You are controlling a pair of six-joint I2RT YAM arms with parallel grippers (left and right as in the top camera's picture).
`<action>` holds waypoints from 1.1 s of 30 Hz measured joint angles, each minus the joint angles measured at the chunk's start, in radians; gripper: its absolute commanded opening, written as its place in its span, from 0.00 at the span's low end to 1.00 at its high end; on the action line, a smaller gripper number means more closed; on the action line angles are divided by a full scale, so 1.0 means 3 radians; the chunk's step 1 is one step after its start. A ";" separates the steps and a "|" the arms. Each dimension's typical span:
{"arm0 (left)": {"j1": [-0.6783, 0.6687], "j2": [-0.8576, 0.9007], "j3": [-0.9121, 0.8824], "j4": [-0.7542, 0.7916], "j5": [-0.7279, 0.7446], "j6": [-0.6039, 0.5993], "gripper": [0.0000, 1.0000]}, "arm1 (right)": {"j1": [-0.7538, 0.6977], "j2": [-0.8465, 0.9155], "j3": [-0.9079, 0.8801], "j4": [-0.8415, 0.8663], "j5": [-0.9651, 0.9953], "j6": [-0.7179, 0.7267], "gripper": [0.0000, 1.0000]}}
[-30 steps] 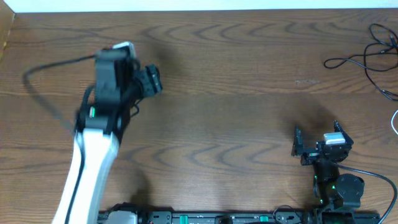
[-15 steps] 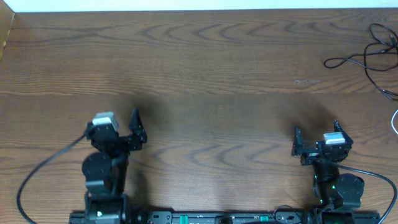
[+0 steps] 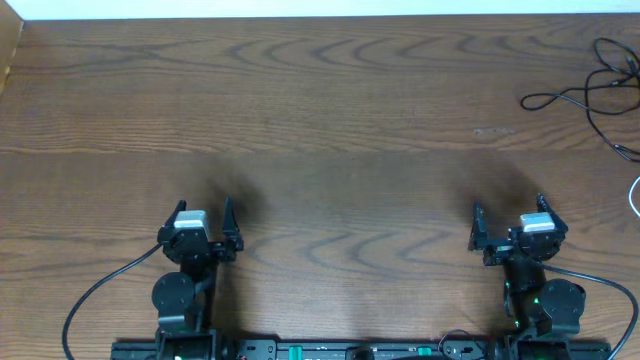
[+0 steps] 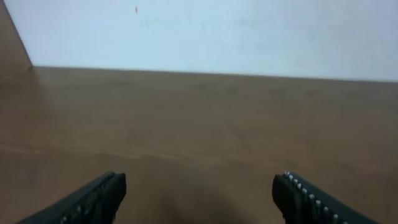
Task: Untangle cables
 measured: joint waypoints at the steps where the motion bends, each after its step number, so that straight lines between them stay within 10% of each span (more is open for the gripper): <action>1: 0.0000 -0.0014 -0.0003 -0.0036 0.0000 0.0019 0.81 | 0.0000 0.0000 0.0000 -0.0001 0.0001 0.0000 0.99; 33: 0.0000 -0.0220 0.0028 -0.0160 -0.0086 0.0103 0.81 | 0.0000 0.0000 0.0000 0.0000 0.0000 0.0000 0.99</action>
